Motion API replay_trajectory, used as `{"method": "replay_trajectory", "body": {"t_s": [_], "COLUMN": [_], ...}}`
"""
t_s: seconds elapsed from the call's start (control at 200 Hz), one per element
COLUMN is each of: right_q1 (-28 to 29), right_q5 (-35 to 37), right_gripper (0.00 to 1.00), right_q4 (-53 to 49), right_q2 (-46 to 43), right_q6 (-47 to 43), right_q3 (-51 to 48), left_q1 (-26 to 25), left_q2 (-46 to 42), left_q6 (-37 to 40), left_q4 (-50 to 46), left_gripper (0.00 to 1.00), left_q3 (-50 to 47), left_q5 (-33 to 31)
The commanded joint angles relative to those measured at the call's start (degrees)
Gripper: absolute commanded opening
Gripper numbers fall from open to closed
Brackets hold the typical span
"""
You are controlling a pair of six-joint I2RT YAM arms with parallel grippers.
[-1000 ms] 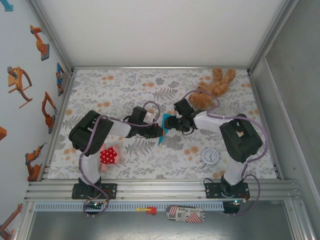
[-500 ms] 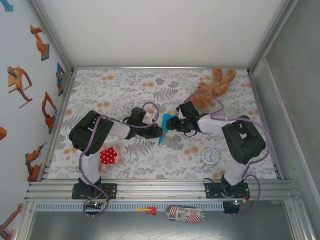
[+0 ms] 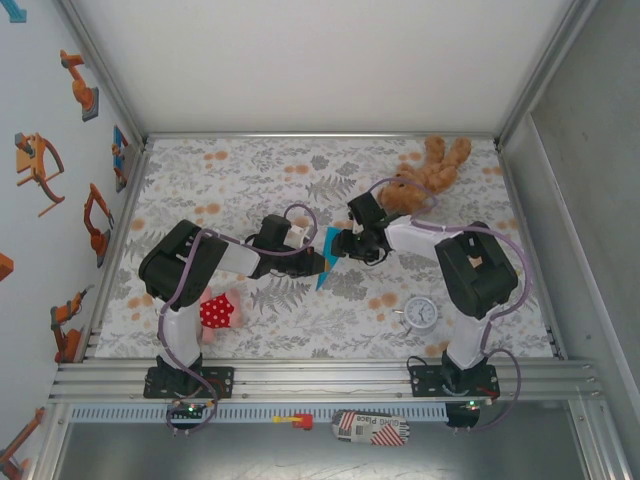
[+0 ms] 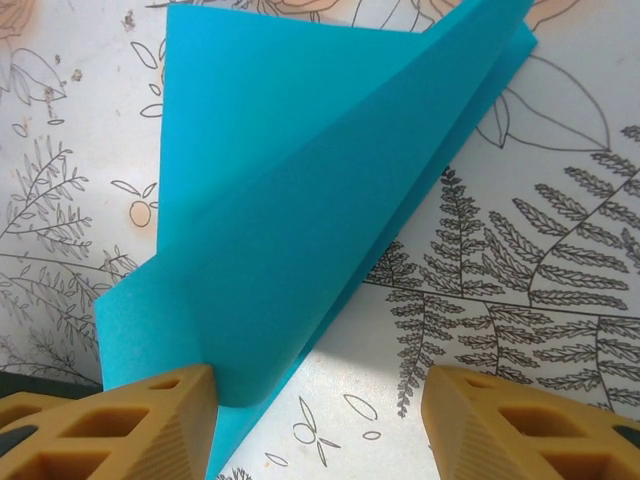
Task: Fold a paper plane with a square sheet of paper (pick it up from the middle)
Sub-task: Fold the wing for the fifth time at the center of the table.
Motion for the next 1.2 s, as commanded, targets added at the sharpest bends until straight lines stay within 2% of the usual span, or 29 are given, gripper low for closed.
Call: {"method": "replay_trajectory", "body": {"t_s": [0.0,0.551,1.197], "right_q1": [0.76,1.62,1.68], "right_q5": [3.79,6.47,6.29], "right_gripper": [0.58,0.6,0.61], "right_q4": [-0.93,-6.38,-7.15], "right_q2": [6.23,10.53,11.23], "right_q6": [0.71,2.66,3.02], "right_q3": [0.27,3.03,3.47], "left_q1": [0.21,0.15,-0.05], "left_q2": [3.24,-0.29,-7.42], "left_q6": [0.25,-0.15,-2.13], "left_q4": [-3.56,-5.58,-9.45], "left_gripper": [0.03,0.14,0.26], "left_q3": [-1.15,-0.6,-0.98], "left_q5": [-3.71,-3.65,-4.76]}}
